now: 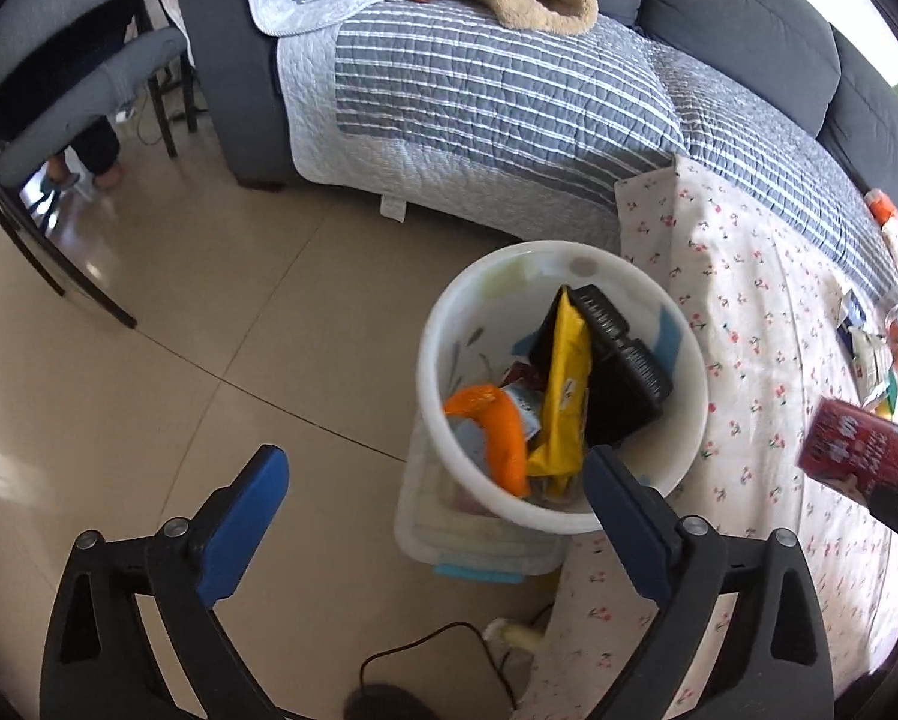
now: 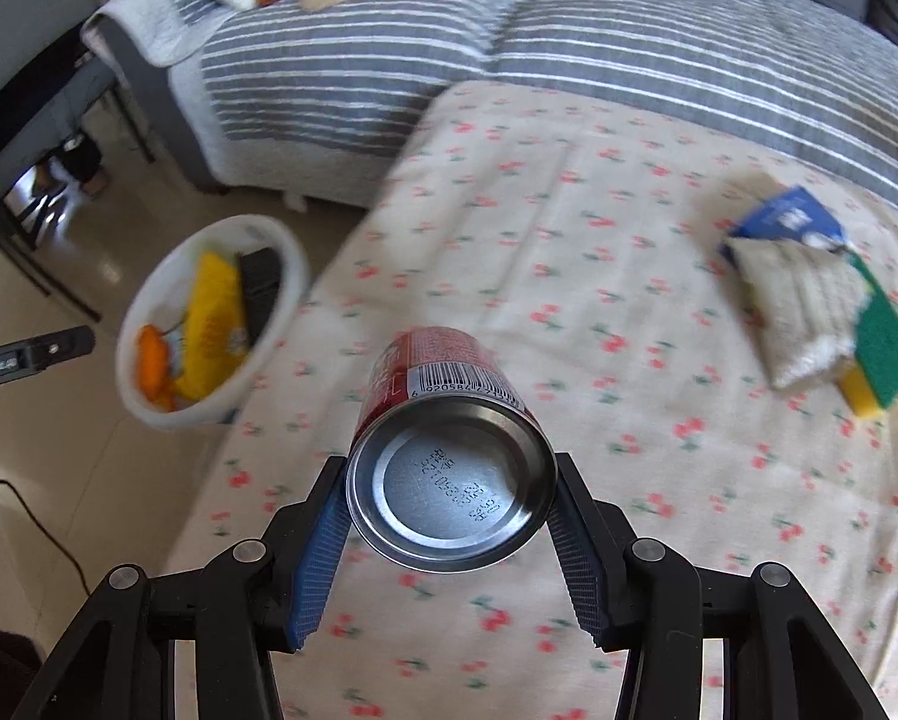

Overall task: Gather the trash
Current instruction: 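Lower the red can into the bin and open the right gripper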

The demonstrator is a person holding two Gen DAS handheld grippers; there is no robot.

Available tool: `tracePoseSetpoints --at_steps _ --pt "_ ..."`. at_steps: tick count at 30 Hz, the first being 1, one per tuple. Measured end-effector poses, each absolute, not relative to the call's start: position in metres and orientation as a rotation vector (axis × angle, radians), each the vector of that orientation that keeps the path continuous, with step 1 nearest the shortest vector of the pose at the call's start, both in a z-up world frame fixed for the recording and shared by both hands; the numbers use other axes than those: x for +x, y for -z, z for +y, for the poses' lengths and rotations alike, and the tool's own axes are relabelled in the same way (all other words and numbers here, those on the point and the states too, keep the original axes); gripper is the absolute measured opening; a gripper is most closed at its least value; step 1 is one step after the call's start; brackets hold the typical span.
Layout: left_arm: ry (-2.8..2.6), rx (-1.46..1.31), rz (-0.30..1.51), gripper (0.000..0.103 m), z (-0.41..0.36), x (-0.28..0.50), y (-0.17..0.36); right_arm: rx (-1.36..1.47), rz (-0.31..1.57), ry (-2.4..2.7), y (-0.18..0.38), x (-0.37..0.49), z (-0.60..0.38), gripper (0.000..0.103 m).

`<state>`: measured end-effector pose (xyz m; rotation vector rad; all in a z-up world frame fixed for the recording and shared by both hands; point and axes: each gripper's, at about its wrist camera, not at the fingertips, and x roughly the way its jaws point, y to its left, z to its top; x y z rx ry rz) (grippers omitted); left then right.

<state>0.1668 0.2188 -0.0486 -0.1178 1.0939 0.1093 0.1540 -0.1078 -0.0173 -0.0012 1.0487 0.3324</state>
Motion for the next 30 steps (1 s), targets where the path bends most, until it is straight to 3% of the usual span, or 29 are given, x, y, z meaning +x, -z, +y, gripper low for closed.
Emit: tracePoseSetpoints --at_steps 12,24,28,30 --pt "-0.151 -0.095 1.121 0.101 0.254 0.161 0.061 -0.038 1.086 -0.453 0.035 0.191 0.009 0.056" --pt "-0.132 -0.114 1.112 0.101 0.254 0.161 0.058 -0.006 1.128 -0.456 0.054 0.219 0.052 0.057" --pt "-0.127 -0.093 1.114 0.101 0.248 0.161 0.059 0.048 1.131 -0.445 0.051 0.218 0.042 0.075" --pt "-0.122 -0.091 1.115 0.101 0.246 0.161 0.059 0.044 1.122 -0.438 0.046 0.216 0.034 0.077"
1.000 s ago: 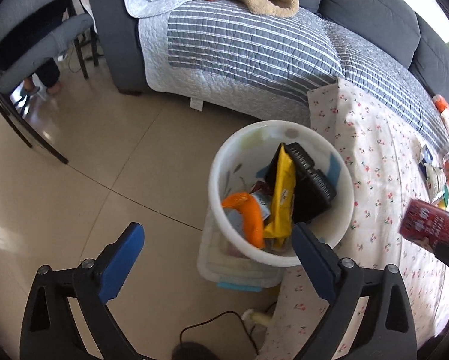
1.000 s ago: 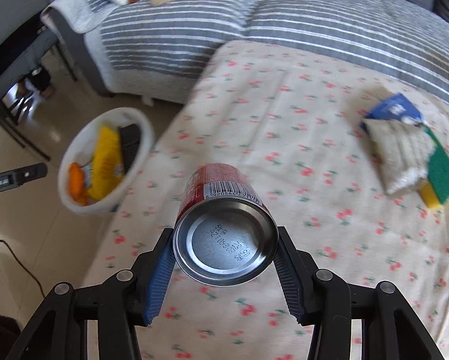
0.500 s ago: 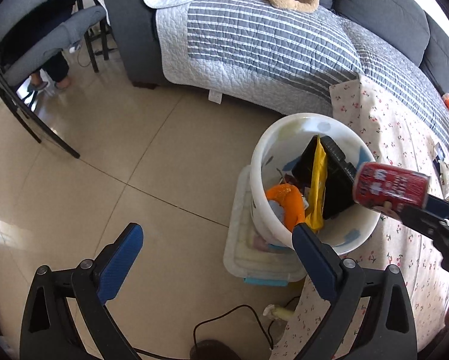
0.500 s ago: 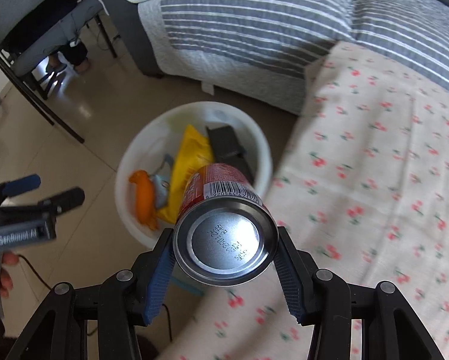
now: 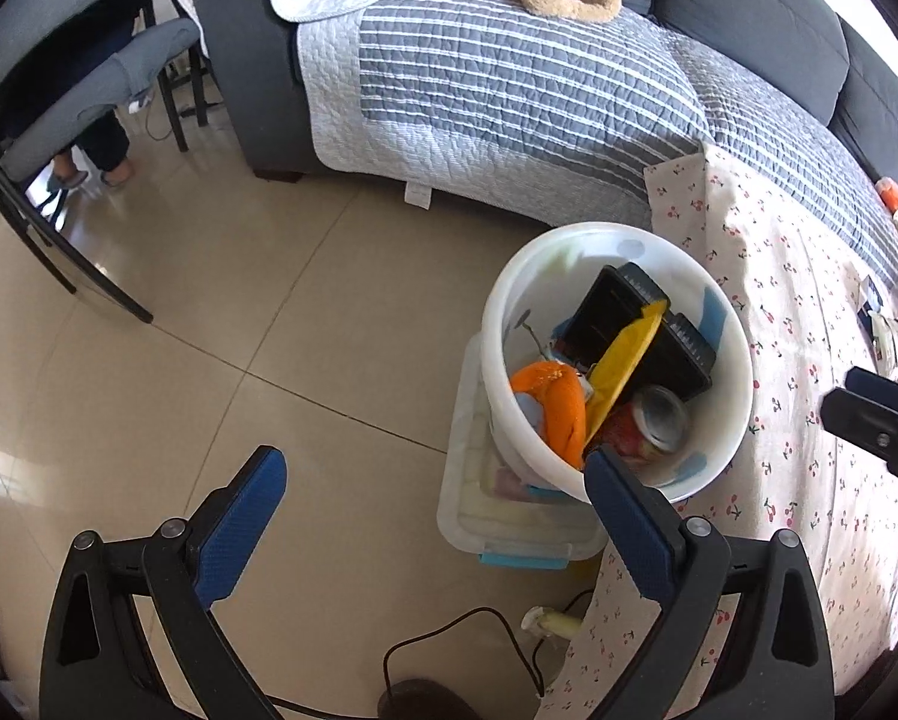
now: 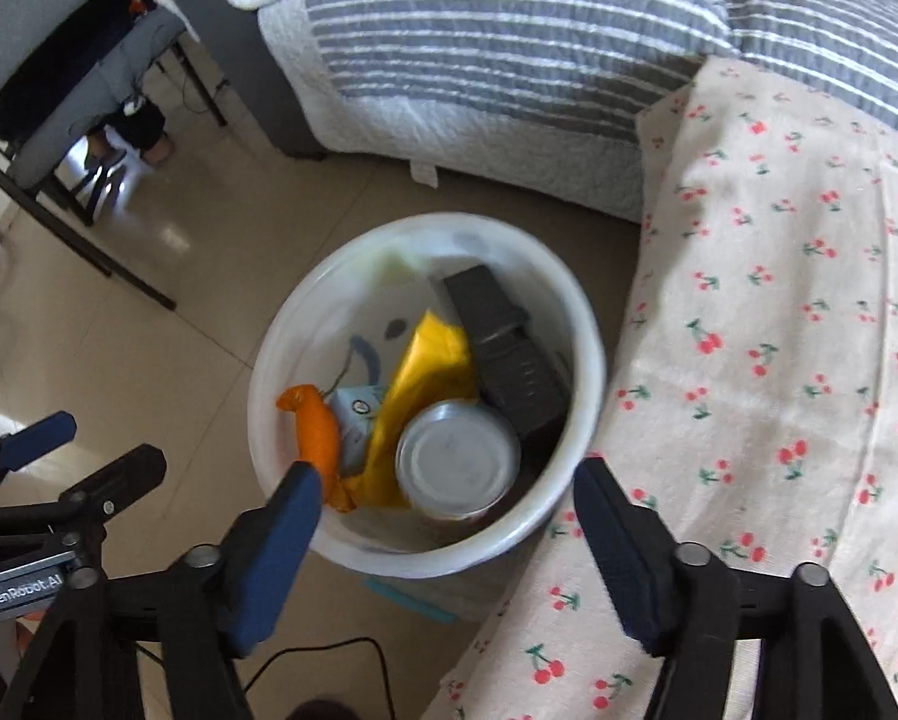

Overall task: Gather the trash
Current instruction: 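Lower the red can into the bin and open the right gripper, then move both grippers back to the cloth and grasp the white wrapper with the left gripper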

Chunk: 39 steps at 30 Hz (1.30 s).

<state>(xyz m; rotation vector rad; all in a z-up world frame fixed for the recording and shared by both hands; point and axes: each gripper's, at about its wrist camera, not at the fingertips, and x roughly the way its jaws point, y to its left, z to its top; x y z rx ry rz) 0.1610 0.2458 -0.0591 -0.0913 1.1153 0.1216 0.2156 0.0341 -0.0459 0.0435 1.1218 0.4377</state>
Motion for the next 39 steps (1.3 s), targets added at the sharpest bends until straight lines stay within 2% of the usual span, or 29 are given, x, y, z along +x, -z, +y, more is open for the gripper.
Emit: tracePoseSetpoints --at_steps 7,10,13,23,34,39 --pt "-0.094 -0.067 1.112 0.101 0.225 0.162 0.056 -0.015 1.1 -0.379 0.032 0.199 0.001 0.084" --pt "-0.07 -0.051 1.115 0.101 0.207 0.163 0.056 -0.072 1.082 -0.338 0.028 0.188 -0.015 0.099" --pt "-0.053 -0.033 1.119 0.101 0.19 0.165 0.055 -0.117 1.067 -0.301 0.025 0.177 -0.035 0.102" --pt "0.017 0.013 1.118 0.101 0.113 0.176 0.052 -0.172 1.083 -0.139 0.019 0.159 -0.129 0.102" --pt "0.217 0.07 1.073 0.101 -0.009 0.185 0.038 0.083 1.099 0.063 0.033 0.153 -0.268 0.102" --pt "0.285 0.109 1.051 0.101 -0.07 0.196 0.037 0.108 1.08 0.11 0.031 0.15 -0.308 0.102"
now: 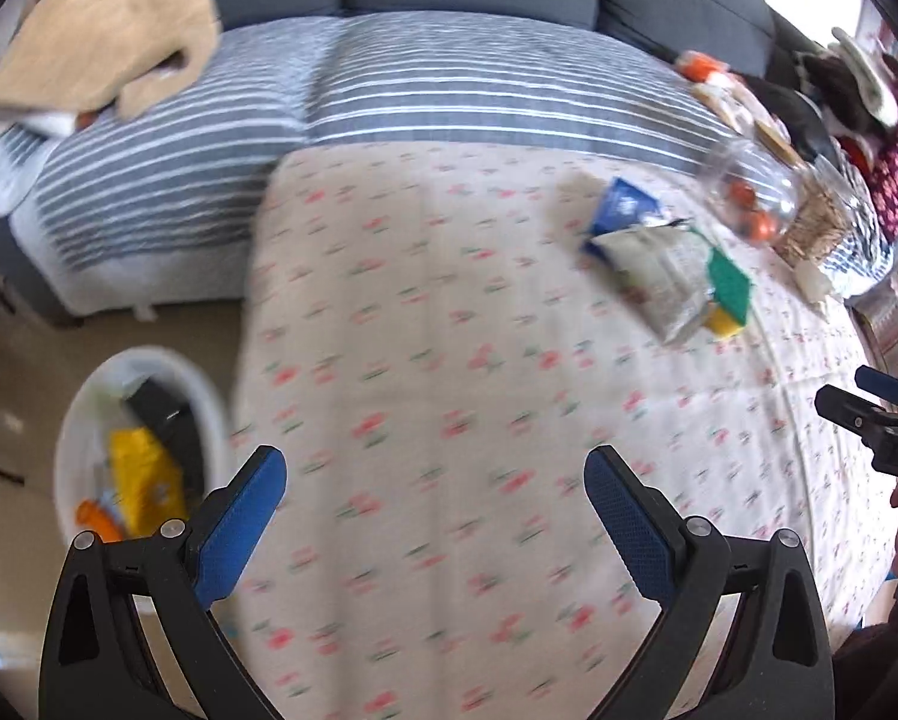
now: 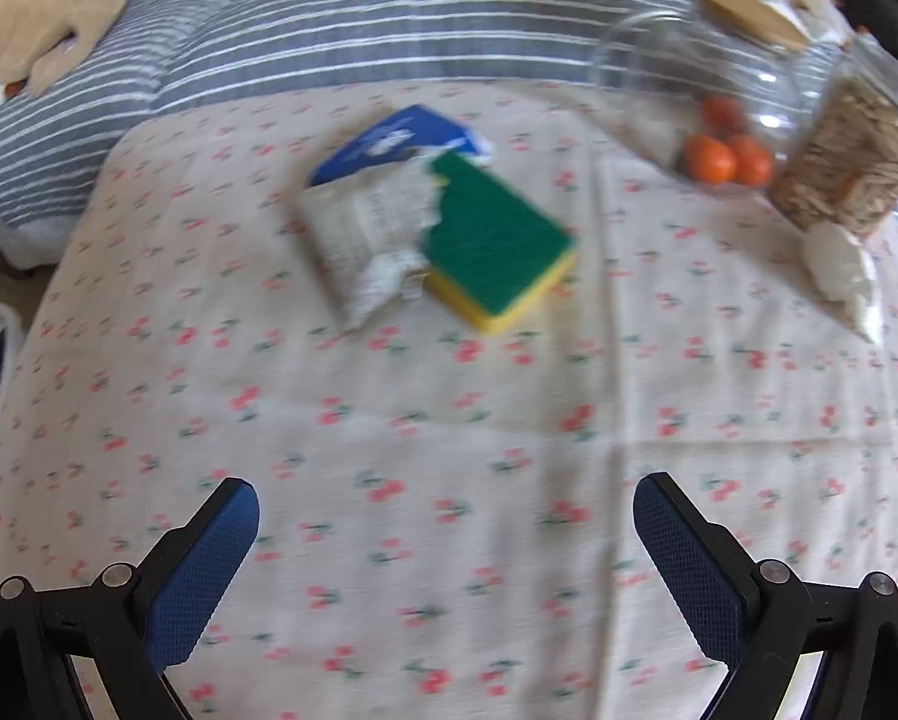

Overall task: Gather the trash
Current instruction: 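Move both grippers back to the cloth and grasp the white wrapper with the left gripper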

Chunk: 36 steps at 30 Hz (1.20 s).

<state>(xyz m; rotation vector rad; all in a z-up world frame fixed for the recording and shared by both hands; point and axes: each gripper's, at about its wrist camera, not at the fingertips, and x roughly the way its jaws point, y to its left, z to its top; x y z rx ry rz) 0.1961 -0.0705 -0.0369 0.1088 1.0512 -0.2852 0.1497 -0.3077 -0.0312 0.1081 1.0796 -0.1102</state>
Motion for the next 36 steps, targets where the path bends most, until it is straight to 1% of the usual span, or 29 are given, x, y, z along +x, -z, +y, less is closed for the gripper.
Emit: tracePoseSetpoints --at_steps 7,10,18,22,25,27,31,32,33,36 --pt "0.369 0.004 1.086 0.1 -0.136 0.227 0.057 0.085 1.043 0.208 0.025 0.147 -0.353 0.102" --pt "0.393 -0.021 1.075 0.099 -0.166 0.241 0.066 0.083 1.027 0.243 0.022 0.146 -0.373 0.102" --pt "0.434 -0.098 1.007 0.099 -0.22 0.268 0.072 0.198 1.038 0.276 0.026 0.142 -0.424 0.102" --pt "0.427 -0.141 1.01 0.099 -0.229 0.28 0.076 0.275 1.055 0.279 0.034 0.145 -0.443 0.102" --pt "0.418 -0.16 1.028 0.092 -0.23 0.287 0.082 0.302 1.049 0.286 0.033 0.145 -0.451 0.102" --pt "0.413 -0.185 1.048 0.08 -0.226 0.291 0.087 0.314 1.039 0.291 0.03 0.144 -0.457 0.102" --pt "0.438 -0.246 1.038 0.065 -0.215 0.295 0.089 0.351 1.016 0.292 0.023 0.14 -0.474 0.102" --pt "0.443 -0.24 1.033 0.059 -0.214 0.294 0.089 0.368 1.003 0.295 0.02 0.138 -0.48 0.102" --pt "0.453 -0.233 1.028 0.055 -0.214 0.294 0.088 0.394 0.982 0.302 0.016 0.135 -0.489 0.102" --pt "0.474 -0.207 1.031 0.045 -0.212 0.289 0.085 0.491 0.918 0.338 0.01 0.124 -0.519 0.102"
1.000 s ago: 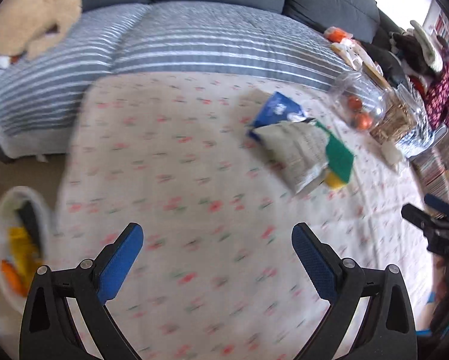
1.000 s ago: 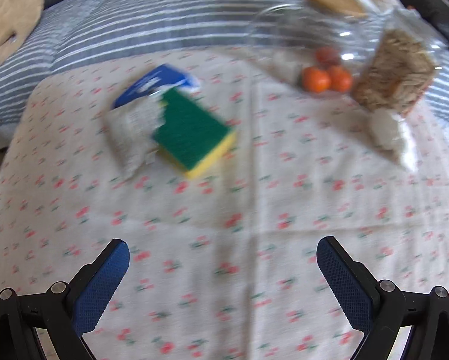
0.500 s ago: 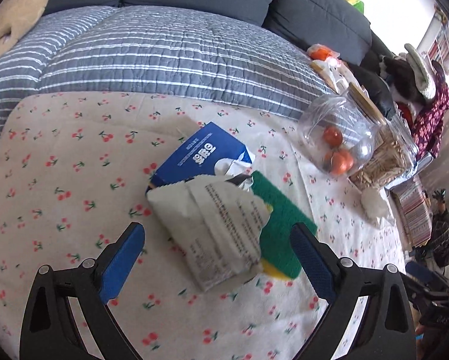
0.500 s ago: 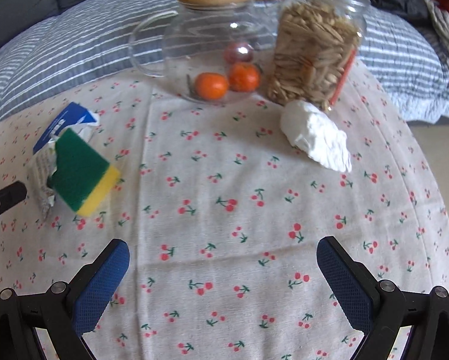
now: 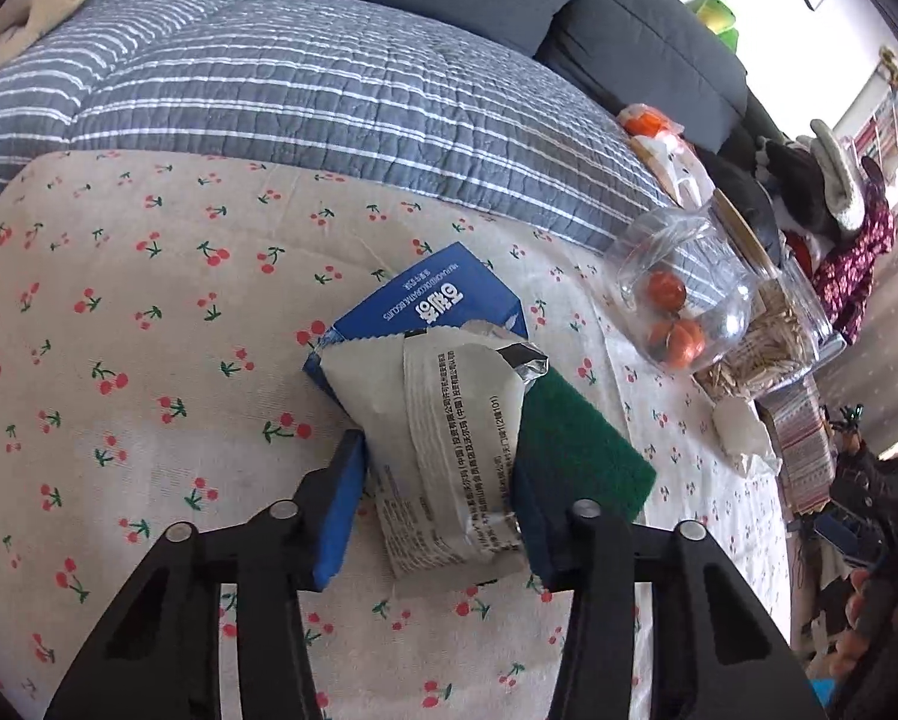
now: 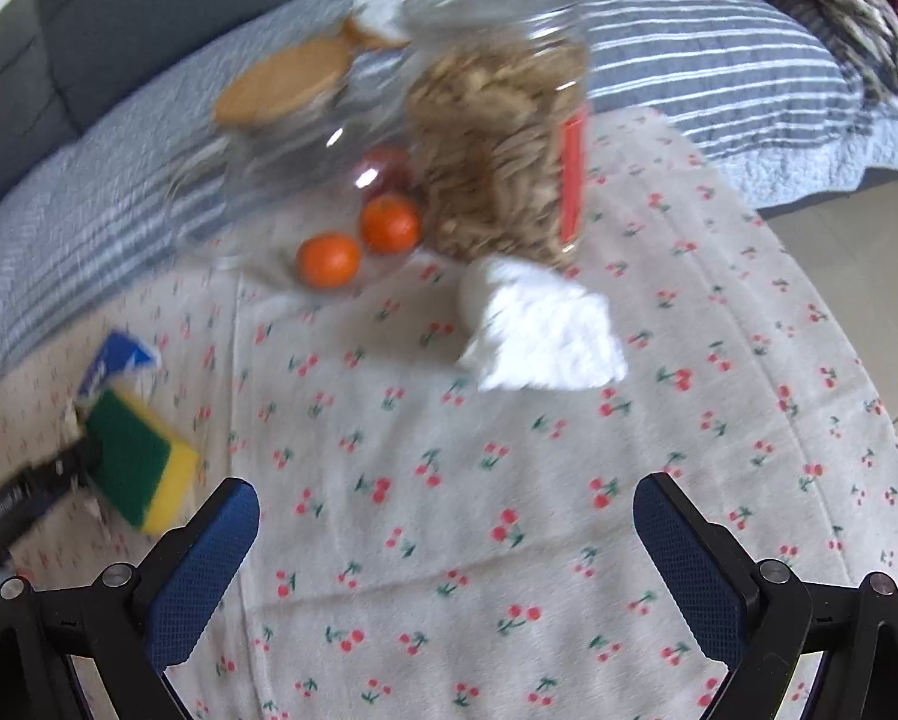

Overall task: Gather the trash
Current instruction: 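Move both grippers back to the cloth and grasp the white wrapper with the left gripper, then grasp the white tissue with the right gripper while the left gripper lifts the white wrapper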

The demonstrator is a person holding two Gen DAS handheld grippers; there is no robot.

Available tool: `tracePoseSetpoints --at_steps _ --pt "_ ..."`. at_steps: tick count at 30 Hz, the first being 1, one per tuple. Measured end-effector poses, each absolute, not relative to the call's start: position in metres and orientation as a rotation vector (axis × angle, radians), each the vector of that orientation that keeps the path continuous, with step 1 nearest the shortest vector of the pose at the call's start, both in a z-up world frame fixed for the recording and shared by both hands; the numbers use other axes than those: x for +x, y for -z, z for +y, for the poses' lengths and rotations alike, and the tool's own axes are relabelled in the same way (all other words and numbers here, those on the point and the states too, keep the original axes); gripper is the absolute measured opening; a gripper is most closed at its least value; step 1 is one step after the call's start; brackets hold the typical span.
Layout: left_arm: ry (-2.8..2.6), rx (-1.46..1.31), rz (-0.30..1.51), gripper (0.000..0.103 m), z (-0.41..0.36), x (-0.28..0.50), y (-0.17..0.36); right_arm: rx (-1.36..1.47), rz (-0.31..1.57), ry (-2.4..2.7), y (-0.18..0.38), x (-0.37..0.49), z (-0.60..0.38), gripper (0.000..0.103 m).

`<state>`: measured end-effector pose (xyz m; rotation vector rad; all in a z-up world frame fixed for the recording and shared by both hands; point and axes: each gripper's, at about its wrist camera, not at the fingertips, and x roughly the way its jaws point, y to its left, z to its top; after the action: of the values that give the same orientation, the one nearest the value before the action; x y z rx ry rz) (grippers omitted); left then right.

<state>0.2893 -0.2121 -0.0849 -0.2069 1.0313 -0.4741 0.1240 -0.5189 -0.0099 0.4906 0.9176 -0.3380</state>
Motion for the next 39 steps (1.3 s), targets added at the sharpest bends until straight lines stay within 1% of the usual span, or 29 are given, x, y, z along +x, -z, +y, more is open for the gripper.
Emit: tracePoseSetpoints --at_steps 1,3,8,12,13,14,15,17,18,20,21,22,23,24,25,26,31,39 --pt "0.482 -0.194 1.043 0.044 -0.212 0.288 0.083 0.516 0.908 0.351 0.011 0.122 -0.527 0.102" --pt "0.501 -0.165 1.045 0.038 -0.209 0.286 0.075 0.58 0.904 0.381 0.019 0.12 -0.542 0.102" --pt "0.518 -0.106 1.0 0.038 -0.193 0.28 0.052 0.744 0.953 0.407 0.044 0.134 -0.57 0.102" --pt "0.518 -0.084 1.0 0.037 -0.175 0.271 0.044 0.73 0.924 0.405 0.048 0.156 -0.58 0.101" --pt "0.515 -0.073 0.999 0.037 -0.168 0.269 0.042 0.731 0.925 0.396 0.052 0.162 -0.58 0.098" --pt "0.512 -0.065 0.998 0.037 -0.163 0.267 0.04 0.74 0.929 0.384 0.057 0.17 -0.579 0.09" --pt "0.508 -0.053 0.996 0.037 -0.157 0.264 0.038 0.749 0.933 0.378 0.062 0.175 -0.579 0.086" --pt "0.502 -0.033 0.989 0.037 -0.145 0.26 0.036 0.754 0.94 0.379 0.072 0.187 -0.576 0.074" --pt "0.497 -0.023 0.985 0.037 -0.14 0.258 0.036 0.742 0.945 0.394 0.075 0.191 -0.575 0.071" --pt "0.484 0.0 0.977 0.037 -0.13 0.253 0.035 0.715 0.946 0.421 0.08 0.196 -0.574 0.056" --pt "0.479 0.007 0.975 0.037 -0.126 0.251 0.035 0.708 0.936 0.43 0.081 0.197 -0.573 0.052" --pt "0.474 0.014 0.974 0.037 -0.122 0.249 0.035 0.697 0.918 0.435 0.081 0.197 -0.572 0.043" --pt "0.469 0.018 0.973 0.037 -0.117 0.246 0.035 0.692 0.903 0.429 0.081 0.198 -0.571 0.032" --pt "0.467 0.018 0.973 0.038 -0.112 0.244 0.034 0.688 0.888 0.422 0.081 0.197 -0.57 0.026" --pt "0.466 0.016 0.972 0.038 -0.107 0.241 0.034 0.684 0.873 0.418 0.08 0.195 -0.569 0.017" --pt "0.464 0.014 0.971 0.037 -0.102 0.237 0.034 0.683 0.864 0.415 0.078 0.194 -0.568 0.013" --pt "0.44 0.021 0.959 0.037 -0.077 0.22 0.029 0.673 0.805 0.377 0.059 0.178 -0.56 0.011" --pt "0.408 -0.016 0.913 0.037 -0.03 0.197 0.016 0.611 0.783 0.325 0.02 0.148 -0.526 0.011"
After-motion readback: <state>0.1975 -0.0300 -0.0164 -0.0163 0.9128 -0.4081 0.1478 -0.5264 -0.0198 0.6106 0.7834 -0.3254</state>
